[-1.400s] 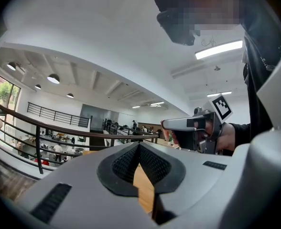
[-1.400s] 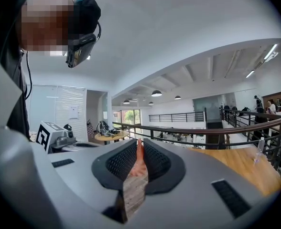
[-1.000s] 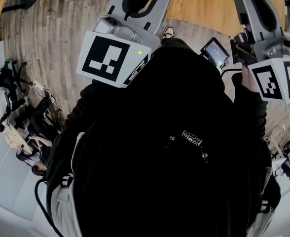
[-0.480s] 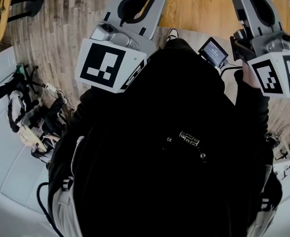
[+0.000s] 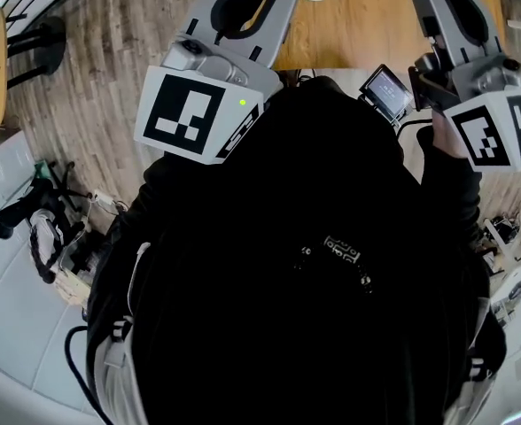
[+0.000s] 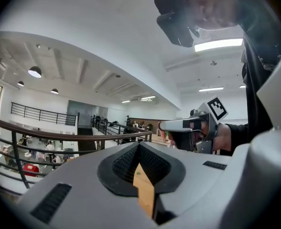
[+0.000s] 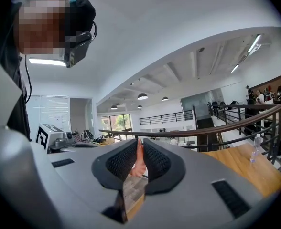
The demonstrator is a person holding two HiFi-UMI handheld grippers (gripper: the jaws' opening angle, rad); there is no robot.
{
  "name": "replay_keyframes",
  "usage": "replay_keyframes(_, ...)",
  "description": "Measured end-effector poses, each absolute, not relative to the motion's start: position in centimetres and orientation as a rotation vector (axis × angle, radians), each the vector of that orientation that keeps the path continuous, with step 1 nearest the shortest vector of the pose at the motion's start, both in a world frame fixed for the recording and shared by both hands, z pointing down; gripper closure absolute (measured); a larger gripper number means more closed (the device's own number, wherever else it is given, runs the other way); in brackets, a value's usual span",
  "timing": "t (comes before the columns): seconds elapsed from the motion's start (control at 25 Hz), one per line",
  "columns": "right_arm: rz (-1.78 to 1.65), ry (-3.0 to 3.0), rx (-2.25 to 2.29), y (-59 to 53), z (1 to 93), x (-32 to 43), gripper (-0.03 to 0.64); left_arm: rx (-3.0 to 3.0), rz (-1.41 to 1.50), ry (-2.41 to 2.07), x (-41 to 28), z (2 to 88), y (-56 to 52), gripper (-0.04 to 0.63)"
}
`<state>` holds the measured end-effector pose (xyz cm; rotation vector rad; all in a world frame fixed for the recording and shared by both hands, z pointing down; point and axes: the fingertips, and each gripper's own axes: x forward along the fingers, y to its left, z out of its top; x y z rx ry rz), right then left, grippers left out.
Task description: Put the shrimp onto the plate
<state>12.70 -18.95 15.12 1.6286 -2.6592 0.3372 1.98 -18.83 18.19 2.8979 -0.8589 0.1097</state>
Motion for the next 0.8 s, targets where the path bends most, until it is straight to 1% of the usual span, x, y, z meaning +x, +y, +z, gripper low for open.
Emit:
replay_keyframes(0.28, 0.295, -2.617, 1.681, -21.7, 14.7, 11.5, 0.561, 2.944, 0.065, -0.764, 1.2, 18.3, -22.4, 0.591)
replay_keyframes(0.52, 0.339, -2.581, 1.692, -23.7, 15.7, 10.4, 0.561, 2.934, 0.072, -0.672, 0.3, 19.0, -24.6, 0.591)
replay_keyframes(0.64, 0.347, -2.546, 1.675, -24.2, 15.5, 8.9, 0.561, 2.922, 0.075, -0.638, -0.7, 19.5, -24.8, 0.591)
replay_keyframes(0.8, 0.386, -2.520, 1.663, -24.0, 16.7, 8.7, 0.561, 2.901, 0.109, -0.599, -1.1, 20.9, -24.5, 0.591)
